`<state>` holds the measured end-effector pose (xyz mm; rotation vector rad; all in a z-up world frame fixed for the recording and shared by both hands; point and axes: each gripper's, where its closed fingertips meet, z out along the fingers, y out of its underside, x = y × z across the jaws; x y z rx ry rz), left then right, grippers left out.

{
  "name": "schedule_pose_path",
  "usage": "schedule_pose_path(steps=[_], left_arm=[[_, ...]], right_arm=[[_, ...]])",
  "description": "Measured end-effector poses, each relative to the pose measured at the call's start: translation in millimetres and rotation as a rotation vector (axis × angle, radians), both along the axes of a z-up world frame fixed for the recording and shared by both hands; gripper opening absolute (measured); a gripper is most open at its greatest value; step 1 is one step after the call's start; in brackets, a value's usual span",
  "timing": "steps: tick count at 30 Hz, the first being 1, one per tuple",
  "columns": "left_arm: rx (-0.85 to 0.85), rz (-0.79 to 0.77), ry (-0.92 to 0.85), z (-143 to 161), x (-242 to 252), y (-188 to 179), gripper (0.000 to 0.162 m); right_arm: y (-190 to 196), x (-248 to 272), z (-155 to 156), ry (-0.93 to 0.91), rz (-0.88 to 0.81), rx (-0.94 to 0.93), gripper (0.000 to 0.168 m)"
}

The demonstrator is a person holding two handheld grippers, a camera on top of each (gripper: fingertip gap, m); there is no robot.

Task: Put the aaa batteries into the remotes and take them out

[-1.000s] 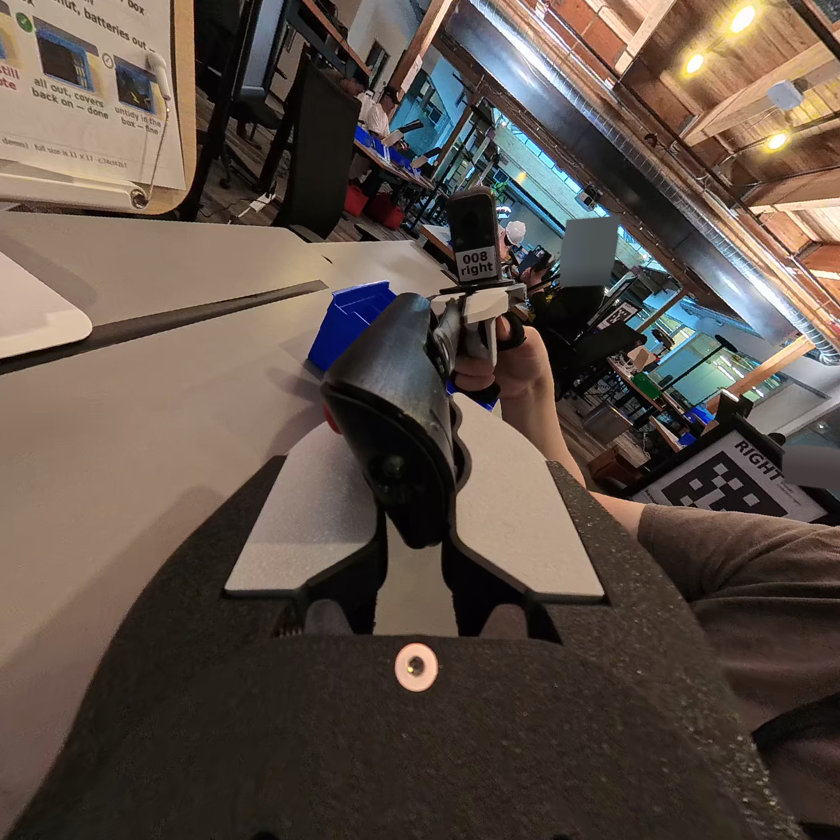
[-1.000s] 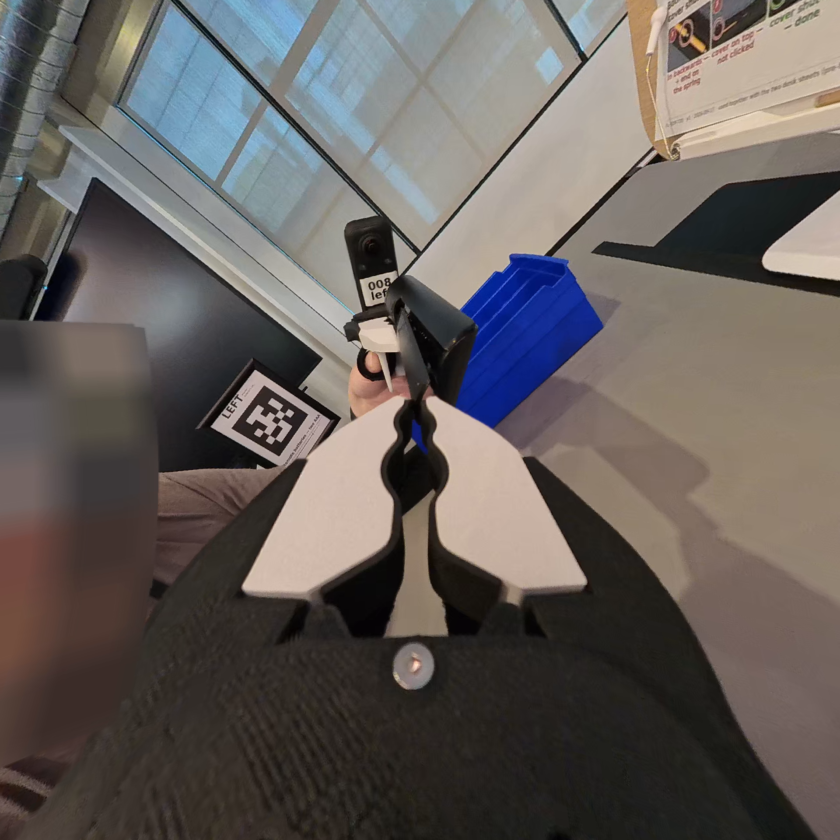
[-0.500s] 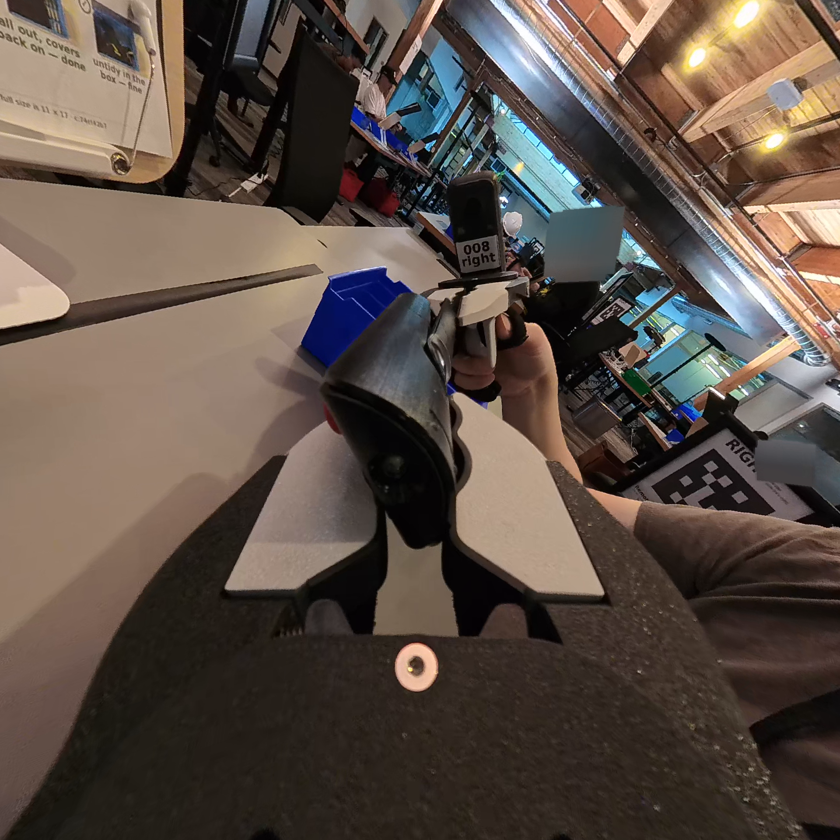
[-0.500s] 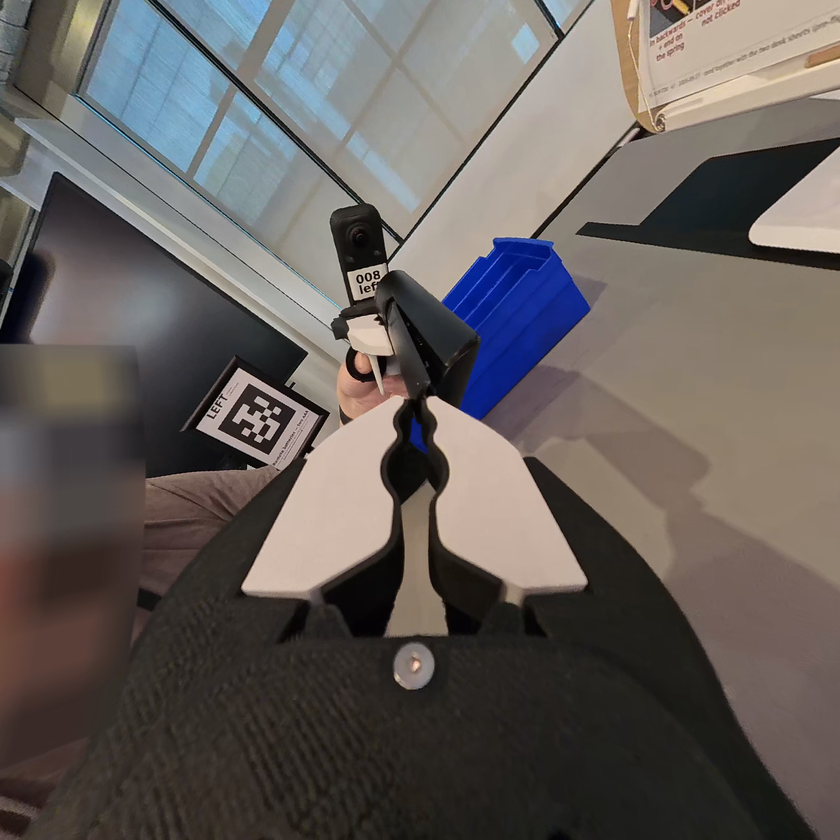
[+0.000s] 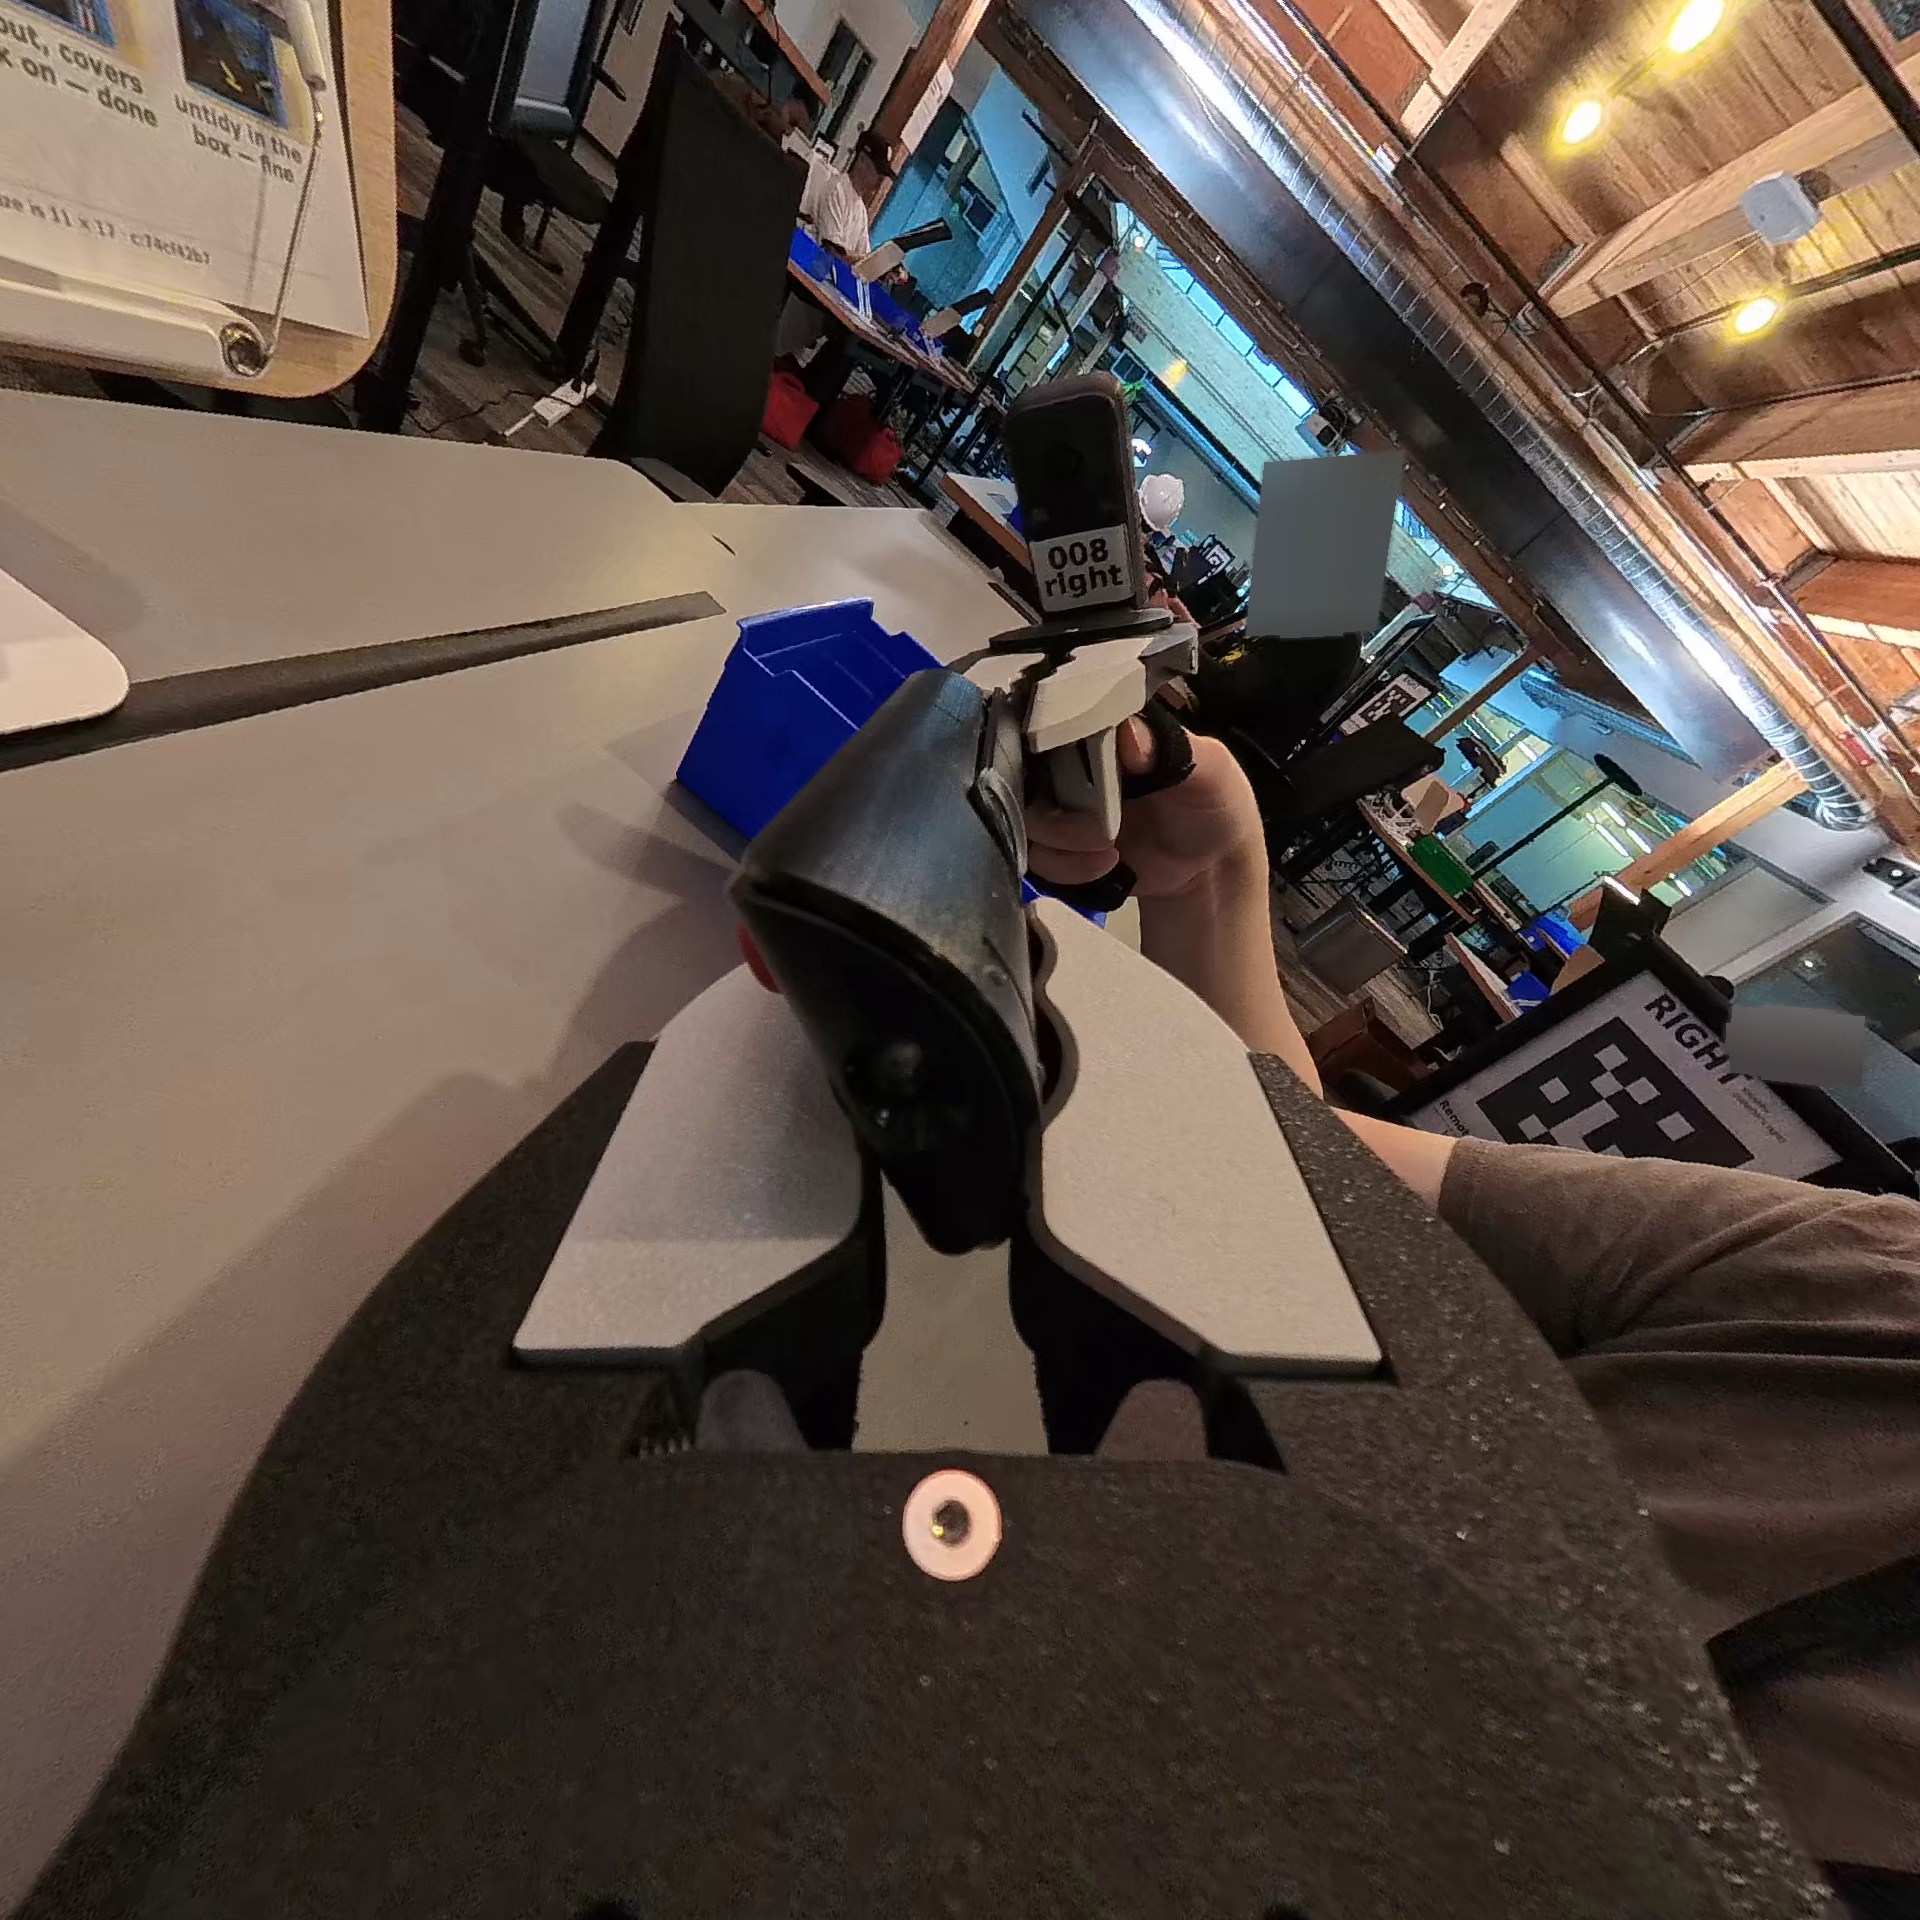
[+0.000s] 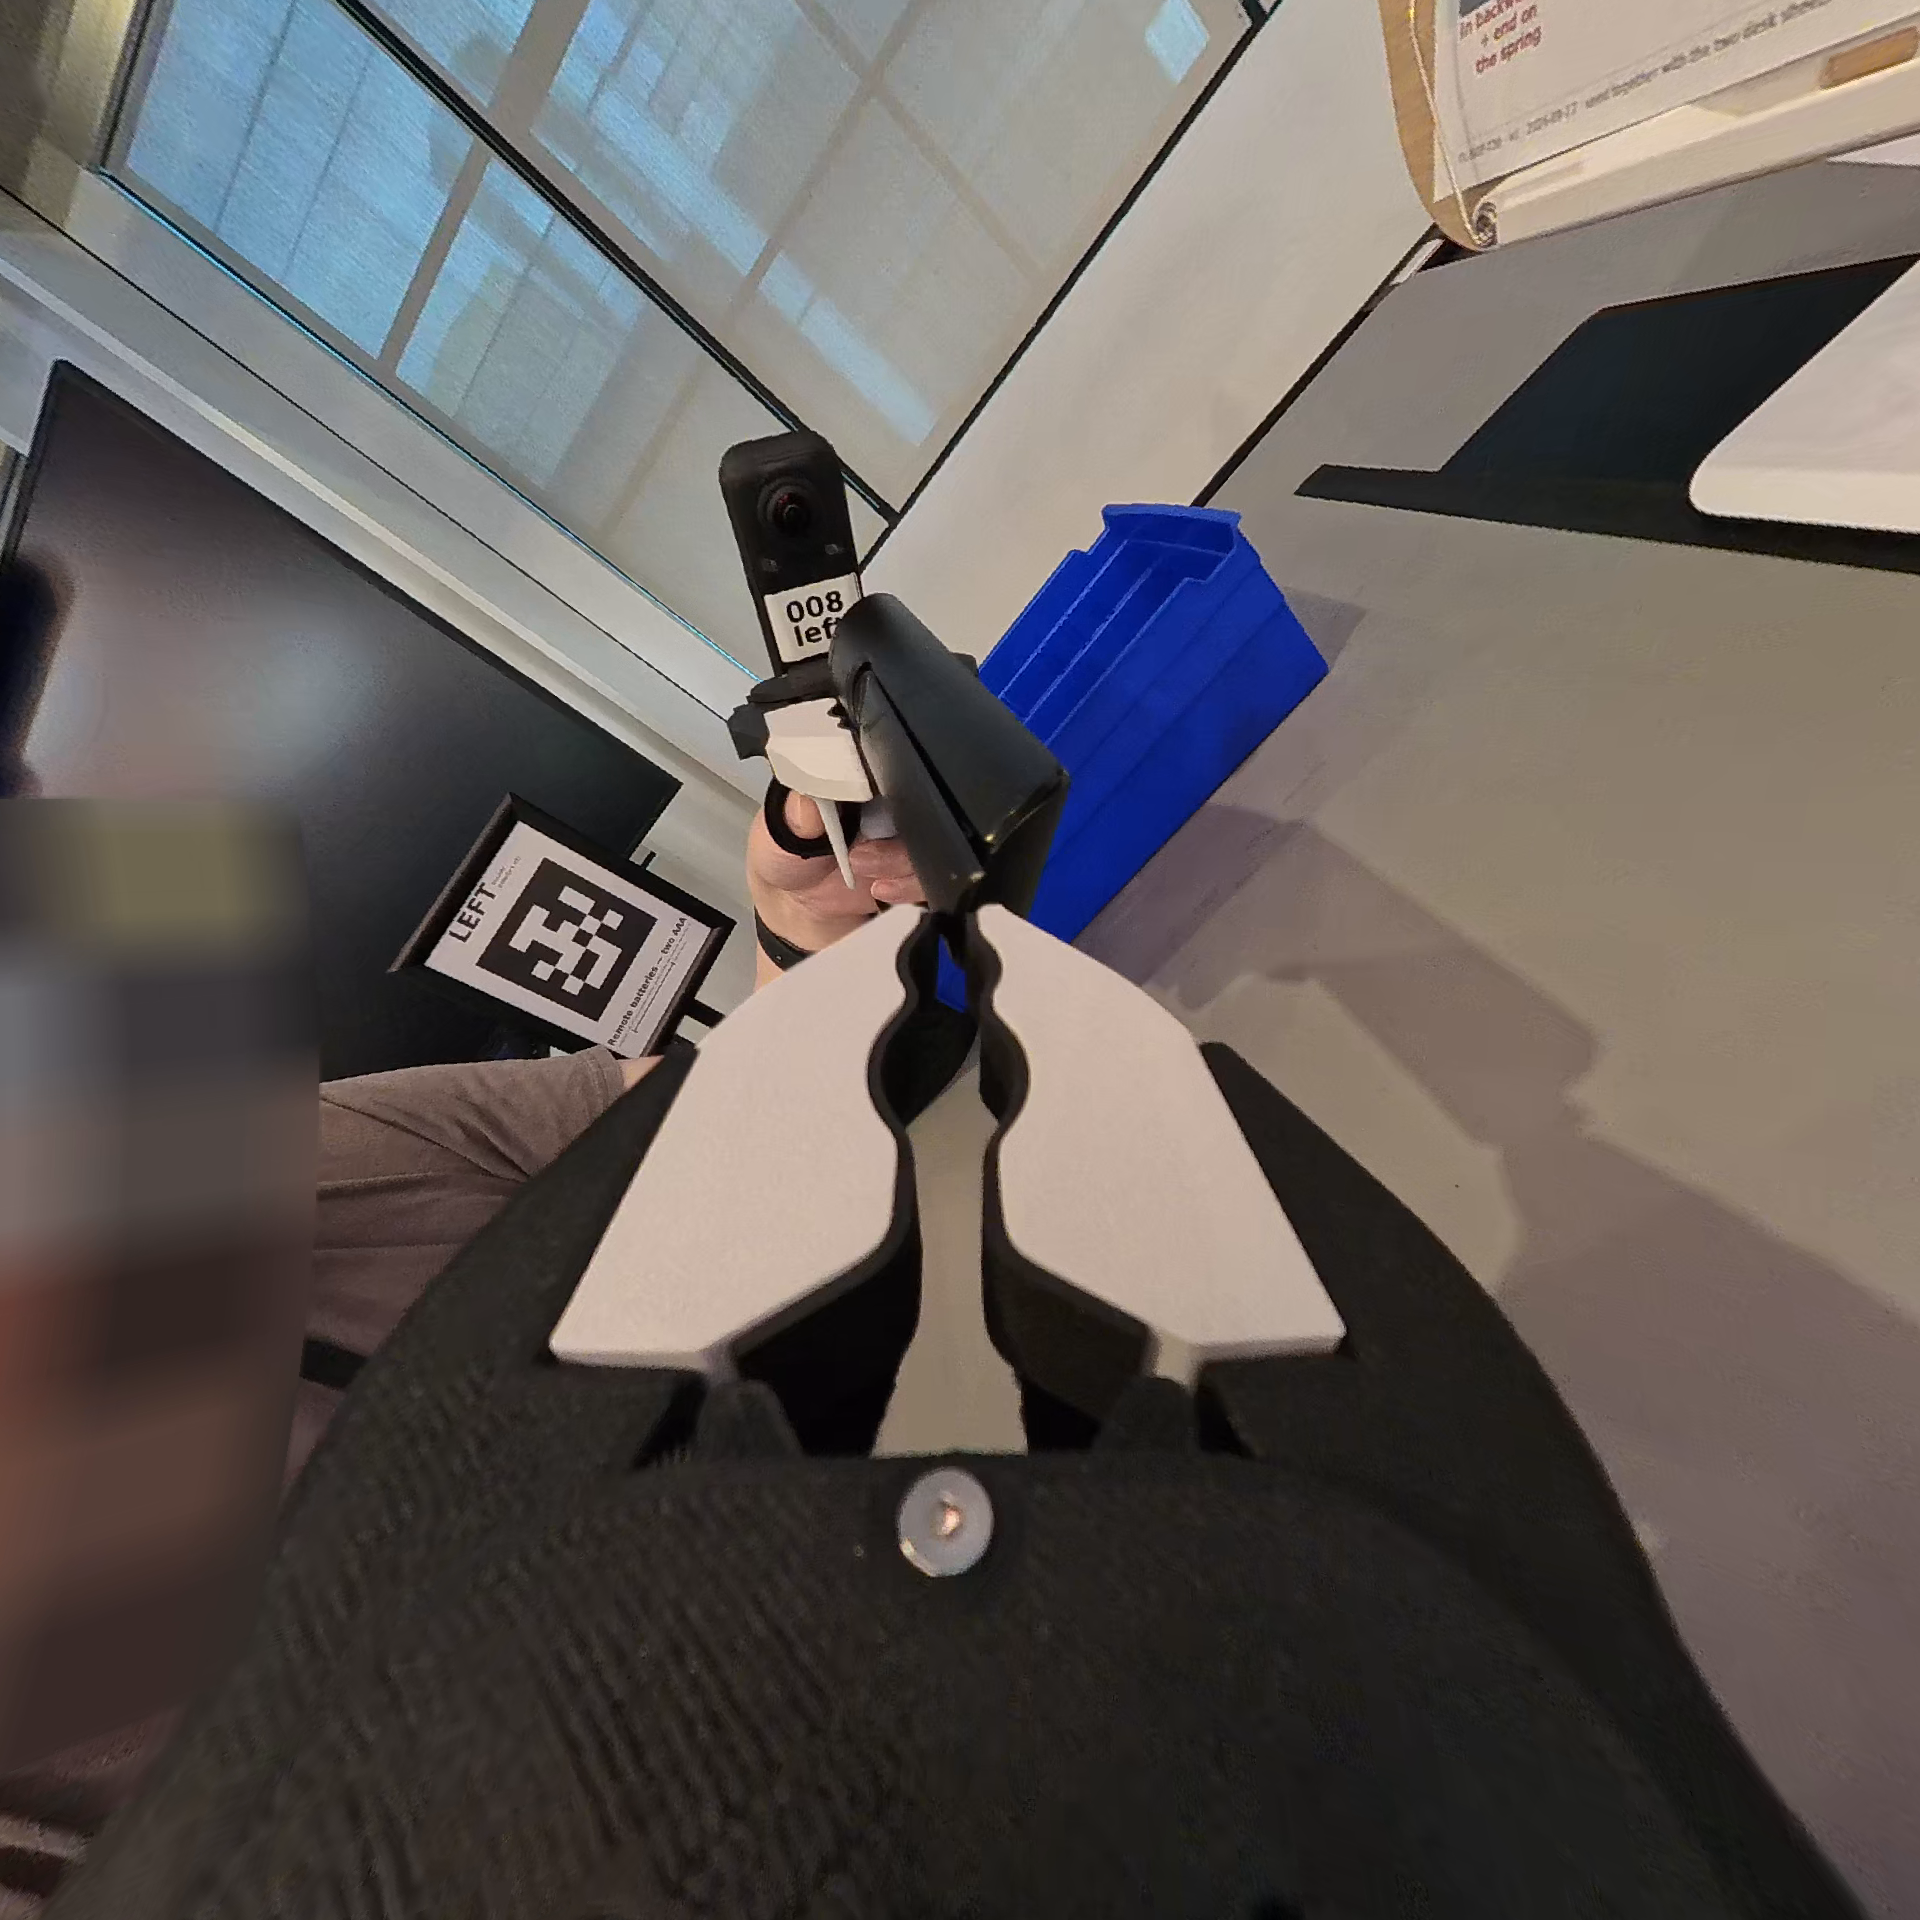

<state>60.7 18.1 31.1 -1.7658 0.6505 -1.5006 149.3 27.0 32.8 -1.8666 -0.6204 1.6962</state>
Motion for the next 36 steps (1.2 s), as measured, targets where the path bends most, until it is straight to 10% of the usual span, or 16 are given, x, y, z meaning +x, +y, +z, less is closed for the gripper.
schedule_pose_path(steps=[13,24,36], left_arm=[[-0.063,-0.046,-0.069,2.0,2.1,-3.1,0.024],[-0.045,-0.047,-0.035,0.9,1.9,-4.8,0.024],[-0.032,-0.075,0.010,-5.4,13.5,-12.5,0.024]], right_arm=[[2.1,11.6,8.5,-0.086,-0.073,0.105,0.029],[-29.2,-9.4,34.6,-0.330,-0.071,1.004,0.006],[-19.4,-22.3,3.0,-0.617,-0.073,1.075,0.002]])
